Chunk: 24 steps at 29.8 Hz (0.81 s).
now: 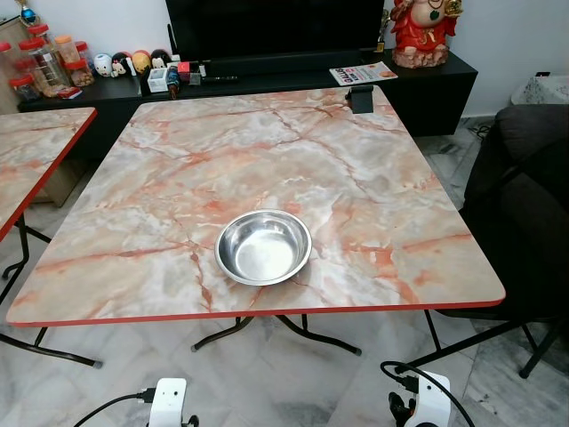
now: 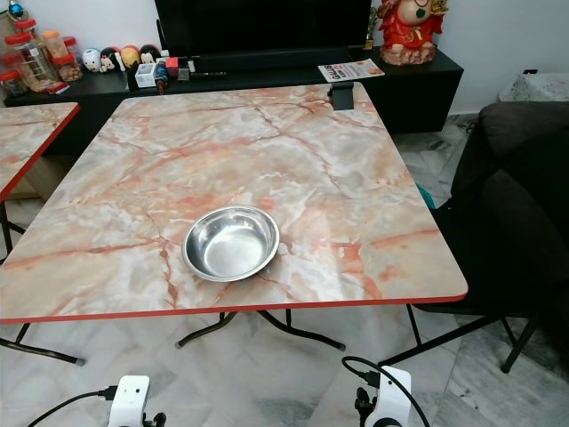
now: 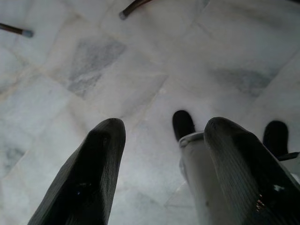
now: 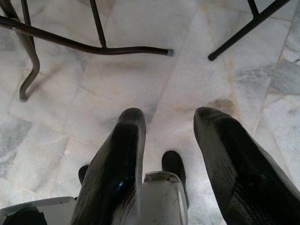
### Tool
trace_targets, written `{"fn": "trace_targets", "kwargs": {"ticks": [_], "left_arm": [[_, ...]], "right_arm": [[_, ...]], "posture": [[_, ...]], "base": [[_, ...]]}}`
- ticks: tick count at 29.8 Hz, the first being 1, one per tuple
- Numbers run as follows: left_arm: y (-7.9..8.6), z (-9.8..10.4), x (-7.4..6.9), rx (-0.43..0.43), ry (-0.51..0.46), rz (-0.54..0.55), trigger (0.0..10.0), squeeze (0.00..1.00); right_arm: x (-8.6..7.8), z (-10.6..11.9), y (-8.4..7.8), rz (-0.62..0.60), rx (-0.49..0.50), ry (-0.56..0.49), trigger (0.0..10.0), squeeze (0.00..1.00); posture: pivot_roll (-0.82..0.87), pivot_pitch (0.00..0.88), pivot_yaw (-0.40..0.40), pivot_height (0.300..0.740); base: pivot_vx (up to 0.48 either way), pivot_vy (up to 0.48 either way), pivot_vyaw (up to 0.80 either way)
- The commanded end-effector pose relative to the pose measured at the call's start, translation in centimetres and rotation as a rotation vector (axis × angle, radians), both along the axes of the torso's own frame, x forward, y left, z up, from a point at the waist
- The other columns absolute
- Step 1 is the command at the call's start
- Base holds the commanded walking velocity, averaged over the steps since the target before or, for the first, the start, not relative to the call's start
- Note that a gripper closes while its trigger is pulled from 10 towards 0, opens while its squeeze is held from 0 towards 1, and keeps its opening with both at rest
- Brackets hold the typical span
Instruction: Setting the table
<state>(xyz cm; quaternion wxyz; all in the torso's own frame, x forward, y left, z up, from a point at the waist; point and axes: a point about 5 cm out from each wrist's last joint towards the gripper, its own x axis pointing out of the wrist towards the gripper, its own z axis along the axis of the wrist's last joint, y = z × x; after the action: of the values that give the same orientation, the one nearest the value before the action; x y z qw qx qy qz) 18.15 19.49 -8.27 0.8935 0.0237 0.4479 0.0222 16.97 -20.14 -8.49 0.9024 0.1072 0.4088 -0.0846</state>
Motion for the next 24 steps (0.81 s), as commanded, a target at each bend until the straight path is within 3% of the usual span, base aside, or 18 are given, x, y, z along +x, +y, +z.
{"fn": "trace_targets", "kwargs": {"ticks": [1, 7, 11, 24], "left_arm": [[-0.1, -0.2, -0.3, -0.010, 0.020, -0.013, 10.0, 0.00], [-0.1, -0.5, -0.8, 0.000, 0.043, 0.006, 10.0, 0.00], [0.2, -0.6, -1.2, 0.016, 0.058, 0.013, 10.0, 0.00], [1.0, -0.6, -1.4, 0.042, 0.054, 0.036, 10.0, 0.00]], "right_arm": [[0.1, 0.0, 0.1, -0.007, 0.002, 0.003, 10.0, 0.00], [-0.1, -0.1, 0.2, 0.032, -0.010, 0.022, 10.0, 0.00], [0.1, 0.0, 0.3, 0.027, -0.008, 0.006, 10.0, 0.00], [0.0, -0.1, 0.6, -0.001, 0.023, 0.005, 10.0, 0.00]], "posture": [[-0.18, 0.000, 0.061, 0.740], [-0.19, 0.000, 0.066, 0.740], [-0.18, 0.000, 0.068, 0.740], [-0.20, 0.000, 0.088, 0.740]], "base": [[0.000, 0.000, 0.00], [0.000, 0.081, 0.00], [0.000, 0.287, 0.80], [0.000, 0.347, 0.00]]}}
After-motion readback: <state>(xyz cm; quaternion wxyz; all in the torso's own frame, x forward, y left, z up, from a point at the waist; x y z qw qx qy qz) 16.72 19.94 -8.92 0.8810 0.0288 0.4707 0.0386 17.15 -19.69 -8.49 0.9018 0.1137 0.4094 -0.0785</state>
